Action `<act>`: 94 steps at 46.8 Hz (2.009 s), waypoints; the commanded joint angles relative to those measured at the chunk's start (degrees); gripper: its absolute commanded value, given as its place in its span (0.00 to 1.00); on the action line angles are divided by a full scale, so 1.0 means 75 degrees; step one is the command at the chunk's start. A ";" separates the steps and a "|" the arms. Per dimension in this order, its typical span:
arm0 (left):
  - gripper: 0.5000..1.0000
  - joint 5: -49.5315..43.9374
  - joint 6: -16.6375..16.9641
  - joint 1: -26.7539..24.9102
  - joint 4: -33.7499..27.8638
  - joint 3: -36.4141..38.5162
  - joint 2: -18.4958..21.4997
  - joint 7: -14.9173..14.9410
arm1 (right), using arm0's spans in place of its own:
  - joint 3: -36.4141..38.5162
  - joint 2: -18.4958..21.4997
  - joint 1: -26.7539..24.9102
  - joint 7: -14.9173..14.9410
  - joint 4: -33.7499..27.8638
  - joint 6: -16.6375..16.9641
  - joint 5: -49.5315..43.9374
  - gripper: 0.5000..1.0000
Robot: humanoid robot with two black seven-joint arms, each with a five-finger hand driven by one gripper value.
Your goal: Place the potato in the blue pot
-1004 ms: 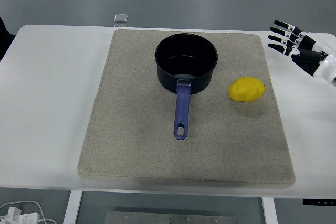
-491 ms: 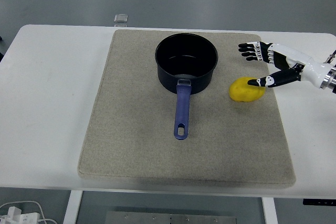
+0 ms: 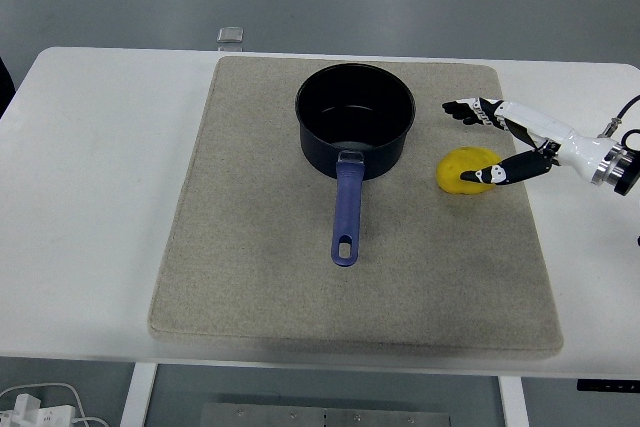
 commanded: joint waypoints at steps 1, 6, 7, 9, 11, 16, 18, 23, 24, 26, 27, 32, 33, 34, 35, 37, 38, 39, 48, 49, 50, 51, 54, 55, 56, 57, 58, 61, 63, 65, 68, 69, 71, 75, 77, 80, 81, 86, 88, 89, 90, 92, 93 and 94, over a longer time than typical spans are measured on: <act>0.98 0.0000 0.0000 0.0000 -0.0001 -0.0001 0.0000 0.0000 | -0.0228 -0.0010 -0.0001 -0.0001 -0.0089 -0.0189 -0.0005 0.85; 0.99 0.0000 0.0000 0.0000 -0.0001 -0.0001 0.0000 0.0000 | -0.0626 -0.0057 0.0034 -0.0001 -0.0101 -0.0658 -0.0005 0.85; 0.98 0.0000 0.0000 0.0000 -0.0001 -0.0001 0.0000 0.0000 | -0.0697 -0.0057 0.0046 -0.0001 -0.0101 -0.0716 -0.0005 0.85; 0.98 0.0000 0.0000 0.0000 -0.0001 -0.0001 0.0000 0.0000 | -0.0779 -0.0057 0.0069 -0.0001 -0.0113 -0.0845 -0.0005 0.85; 0.98 0.0000 0.0000 0.0000 -0.0012 0.0010 0.0000 0.0000 | -0.0803 -0.0068 0.0081 -0.0001 -0.0136 -0.0974 -0.0005 0.85; 0.98 0.0000 0.0000 0.0000 -0.0012 0.0011 0.0000 0.0000 | -0.0826 -0.0034 0.0046 -0.0001 -0.0230 -0.1127 -0.0005 0.85; 0.99 0.0000 0.0000 0.0000 -0.0001 -0.0001 0.0000 0.0000 | -0.0826 0.0002 0.0034 -0.0001 -0.0277 -0.1139 -0.0005 0.85; 0.98 0.0000 0.0000 0.0000 -0.0001 -0.0001 0.0000 0.0000 | -0.0838 0.0037 -0.0036 -0.0001 -0.0406 -0.1185 -0.0005 0.85; 0.98 0.0000 0.0000 0.0000 -0.0001 -0.0001 0.0000 0.0000 | -0.0838 0.0037 -0.0059 -0.0001 -0.0418 -0.1220 -0.0005 0.85; 0.99 0.0012 0.0000 0.0000 -0.0001 -0.0001 0.0000 0.0000 | -0.0838 0.0060 -0.0106 -0.0001 -0.0429 -0.1267 -0.0005 0.85; 0.99 0.0012 0.0000 0.0000 -0.0001 -0.0001 0.0000 0.0000 | -0.0838 0.0072 -0.0118 -0.0001 -0.0430 -0.1279 -0.0005 0.85; 0.99 0.0012 0.0000 0.0000 -0.0012 -0.0001 0.0000 0.0000 | -0.0861 0.0072 -0.0165 -0.0001 -0.0430 -0.1291 -0.0005 0.84; 0.98 0.0012 0.0000 0.0000 -0.0001 0.0010 0.0000 0.0000 | -0.0873 0.0072 -0.0154 -0.0001 -0.0430 -0.1326 -0.0005 0.83; 0.99 0.0012 0.0000 0.0000 -0.0001 0.0011 0.0000 0.0000 | -0.0931 0.0072 -0.0153 -0.0001 -0.0430 -0.1349 -0.0005 0.83; 0.99 0.0012 0.0000 0.0000 -0.0001 0.0011 0.0000 0.0000 | -0.0978 0.0072 -0.0153 -0.0001 -0.0430 -0.1384 -0.0005 0.83; 0.99 0.0012 0.0000 0.0000 -0.0012 0.0011 0.0000 0.0000 | -0.1072 0.0072 -0.0153 -0.0001 -0.0430 -0.1478 0.0006 0.82; 0.98 0.0012 0.0000 0.0000 -0.0012 0.0011 0.0000 0.0000 | -0.1119 0.0072 -0.0165 -0.0001 -0.0430 -0.1537 0.0006 0.81; 0.99 0.0012 0.0000 0.0000 -0.0012 -0.0001 0.0000 0.0000 | -0.1154 0.0072 -0.0165 -0.0001 -0.0430 -0.1584 0.0006 0.81; 0.98 0.0012 0.0000 0.0000 -0.0012 -0.0001 0.0000 0.0000 | -0.1190 0.0107 -0.0271 -0.0001 -0.0430 -0.1924 0.0076 0.72; 0.99 0.0012 0.0000 0.0000 -0.0012 0.0010 0.0000 0.0000 | -0.1190 0.0130 -0.0271 -0.0001 -0.0430 -0.1947 0.0100 0.68; 0.99 0.0012 0.0000 0.0000 -0.0001 0.0011 0.0000 0.0012 | -0.1178 0.0142 -0.0259 -0.0001 -0.0430 -0.1959 0.0112 0.63; 0.98 0.0012 0.0000 0.0000 -0.0012 -0.0001 0.0000 0.0000 | -0.1178 0.0166 -0.0259 -0.0001 -0.0430 -0.1959 0.0112 0.57; 0.98 0.0012 0.0000 0.0000 -0.0012 0.0010 0.0000 0.0000 | -0.1178 0.0177 -0.0259 -0.0001 -0.0430 -0.1947 0.0112 0.43; 0.99 0.0012 0.0000 0.0000 -0.0001 0.0011 0.0000 0.0000 | -0.1178 0.0177 -0.0259 -0.0001 -0.0430 -0.1947 0.0112 0.33; 0.98 0.0012 0.0000 0.0000 -0.0001 0.0011 0.0000 0.0000 | -0.1178 0.0177 -0.0259 -0.0001 -0.0430 -0.1947 0.0112 0.22; 0.98 0.0012 0.0000 0.0000 -0.0001 0.0011 0.0000 0.0000 | -0.1178 0.0177 -0.0259 -0.0001 -0.0430 -0.1947 0.0123 0.12; 0.99 0.0012 0.0000 0.0000 -0.0001 0.0011 0.0000 0.0012 | -0.1166 0.0177 -0.0259 -0.0001 -0.0430 -0.1947 0.0124 0.04; 0.98 0.0012 0.0000 0.0000 -0.0001 0.0011 0.0000 0.0000 | -0.1154 0.0177 -0.0259 -0.0001 -0.0430 -0.1924 0.0124 0.00; 0.99 0.0012 0.0000 0.0000 -0.0001 0.0011 0.0000 0.0000 | -0.1154 0.0177 -0.0259 -0.0001 -0.0430 -0.1912 0.0124 0.00; 0.98 0.0012 0.0000 0.0000 -0.0001 0.0011 0.0000 0.0000 | -0.1143 0.0177 -0.0259 -0.0001 -0.0430 -0.1912 0.0124 0.00; 0.99 0.0012 0.0000 0.0000 -0.0001 0.0011 0.0000 0.0000 | -0.1154 0.0177 -0.0247 -0.0001 -0.0430 -0.1900 0.0124 0.00; 0.99 0.0012 0.0000 0.0000 -0.0001 0.0011 0.0000 0.0000 | -0.1154 0.0177 -0.0247 -0.0001 -0.0430 -0.1900 0.0124 0.00; 0.98 0.0012 0.0000 0.0000 -0.0012 0.0011 0.0000 0.0000 | -0.1143 0.0177 -0.0235 -0.0001 -0.0430 -0.1900 0.0147 0.00; 0.99 0.0012 0.0000 0.0000 -0.0001 0.0011 0.0000 0.0000 | -0.1084 0.0177 -0.0247 -0.0001 -0.0418 -0.1912 0.0159 0.00; 0.98 0.0012 0.0000 0.0000 -0.0012 0.0011 0.0000 0.0000 | -0.1072 0.0189 -0.0236 -0.0001 -0.0418 -0.1924 0.0170 0.00; 0.99 0.0012 0.0000 0.0000 -0.0001 0.0011 0.0000 0.0000 | -0.1061 0.0189 -0.0235 -0.0001 -0.0418 -0.1924 0.0170 0.00; 0.98 0.0012 0.0000 0.0000 -0.0012 0.0011 0.0000 0.0000 | -0.1061 0.0189 -0.0235 -0.0001 -0.0406 -0.1924 0.0194 0.00; 0.99 0.0012 0.0000 0.0000 -0.0001 0.0011 0.0000 0.0000 | -0.1061 0.0177 -0.0224 -0.0001 -0.0406 -0.1912 0.0334 0.00; 0.99 0.0012 0.0000 0.0000 -0.0001 0.0011 0.0000 0.0000 | -0.1061 0.0177 -0.0224 -0.0001 -0.0406 -0.1912 0.0335 0.00; 0.99 0.0012 0.0000 0.0000 -0.0001 0.0011 0.0000 0.0000 | -0.1061 0.0177 -0.0224 -0.0001 -0.0406 -0.1912 0.0335 0.00; 0.98 0.0012 0.0000 0.0000 -0.0001 0.0011 0.0000 0.0000 | -0.1061 0.0177 -0.0224 -0.0001 -0.0406 -0.1912 0.0335 0.00; 0.98 0.0012 0.0000 0.0000 -0.0001 0.0011 0.0000 0.0000 | -0.1061 0.0189 -0.0224 -0.0001 -0.0406 -0.1912 0.0335 0.00; 0.99 0.0012 0.0000 0.0000 -0.0001 0.0011 0.0000 0.0000 | -0.1061 0.0189 -0.0224 -0.0001 -0.0406 -0.1912 0.0335 0.00; 0.99 0.0012 0.0000 0.0000 -0.0001 0.0011 0.0000 0.0000 | -0.1061 0.0189 -0.0224 -0.0001 -0.0406 -0.1912 0.0335 0.00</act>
